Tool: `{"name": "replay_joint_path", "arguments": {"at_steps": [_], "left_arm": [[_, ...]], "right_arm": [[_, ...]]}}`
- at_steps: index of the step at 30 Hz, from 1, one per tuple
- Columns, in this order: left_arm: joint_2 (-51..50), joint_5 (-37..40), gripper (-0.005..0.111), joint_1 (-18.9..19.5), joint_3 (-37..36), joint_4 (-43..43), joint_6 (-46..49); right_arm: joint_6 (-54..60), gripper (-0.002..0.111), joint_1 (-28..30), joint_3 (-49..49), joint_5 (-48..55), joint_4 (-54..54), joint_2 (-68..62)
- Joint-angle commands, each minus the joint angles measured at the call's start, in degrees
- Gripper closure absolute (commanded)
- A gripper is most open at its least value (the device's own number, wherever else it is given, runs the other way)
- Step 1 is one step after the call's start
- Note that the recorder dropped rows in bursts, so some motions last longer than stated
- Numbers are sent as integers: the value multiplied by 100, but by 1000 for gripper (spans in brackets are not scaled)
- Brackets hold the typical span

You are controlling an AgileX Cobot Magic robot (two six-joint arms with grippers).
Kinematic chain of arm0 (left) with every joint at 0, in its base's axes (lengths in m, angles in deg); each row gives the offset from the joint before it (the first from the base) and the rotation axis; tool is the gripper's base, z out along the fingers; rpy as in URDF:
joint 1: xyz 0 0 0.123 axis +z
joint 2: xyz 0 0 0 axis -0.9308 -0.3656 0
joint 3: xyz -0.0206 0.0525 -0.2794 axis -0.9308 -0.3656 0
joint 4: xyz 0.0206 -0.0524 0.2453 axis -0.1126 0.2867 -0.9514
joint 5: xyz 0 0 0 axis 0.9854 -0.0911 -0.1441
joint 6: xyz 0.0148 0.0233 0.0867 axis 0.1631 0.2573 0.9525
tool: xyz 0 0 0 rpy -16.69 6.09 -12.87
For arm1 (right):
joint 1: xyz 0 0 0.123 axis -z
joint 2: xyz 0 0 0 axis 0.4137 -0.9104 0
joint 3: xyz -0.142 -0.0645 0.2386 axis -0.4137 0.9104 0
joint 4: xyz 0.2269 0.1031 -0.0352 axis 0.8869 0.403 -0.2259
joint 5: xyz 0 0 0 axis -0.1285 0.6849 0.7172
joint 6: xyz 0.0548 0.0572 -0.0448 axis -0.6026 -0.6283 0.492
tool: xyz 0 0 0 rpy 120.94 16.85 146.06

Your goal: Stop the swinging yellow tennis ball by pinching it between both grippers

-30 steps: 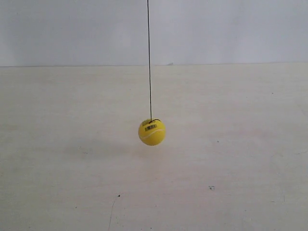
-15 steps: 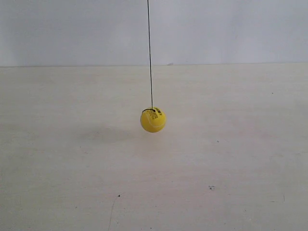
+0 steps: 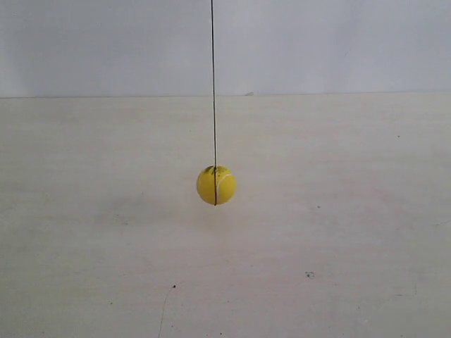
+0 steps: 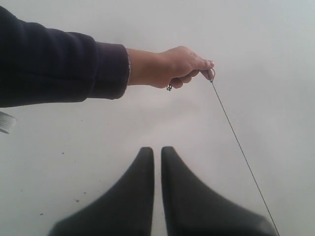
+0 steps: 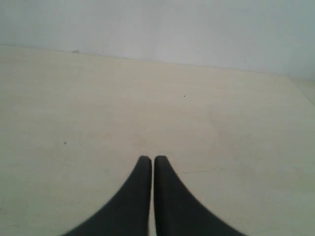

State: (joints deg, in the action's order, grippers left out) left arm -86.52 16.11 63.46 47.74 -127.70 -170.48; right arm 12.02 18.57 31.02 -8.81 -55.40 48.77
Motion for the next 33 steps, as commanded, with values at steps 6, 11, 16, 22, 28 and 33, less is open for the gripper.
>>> {"name": "replay_joint_path", "arguments": {"at_steps": [6, 11, 16, 22, 28, 33], "left_arm": [[15, 40, 102, -7, -25, -15, -44], [15, 40, 102, -7, -25, -15, -44], [15, 40, 102, -7, -25, -15, -44], [15, 40, 102, -7, -25, -15, -44], [15, 30, 102, -7, -25, -15, -44], [15, 38, 102, -120, -25, -15, -28]], "right_arm": [[306, 108, 15, -4, 141, -10, 26], [306, 108, 3, -4, 141, -10, 26], [306, 108, 3, -4, 141, -10, 26], [306, 108, 3, -4, 141, -10, 26], [306, 108, 3, -4, 141, -10, 26], [306, 108, 3, -4, 141, -10, 26]]}}
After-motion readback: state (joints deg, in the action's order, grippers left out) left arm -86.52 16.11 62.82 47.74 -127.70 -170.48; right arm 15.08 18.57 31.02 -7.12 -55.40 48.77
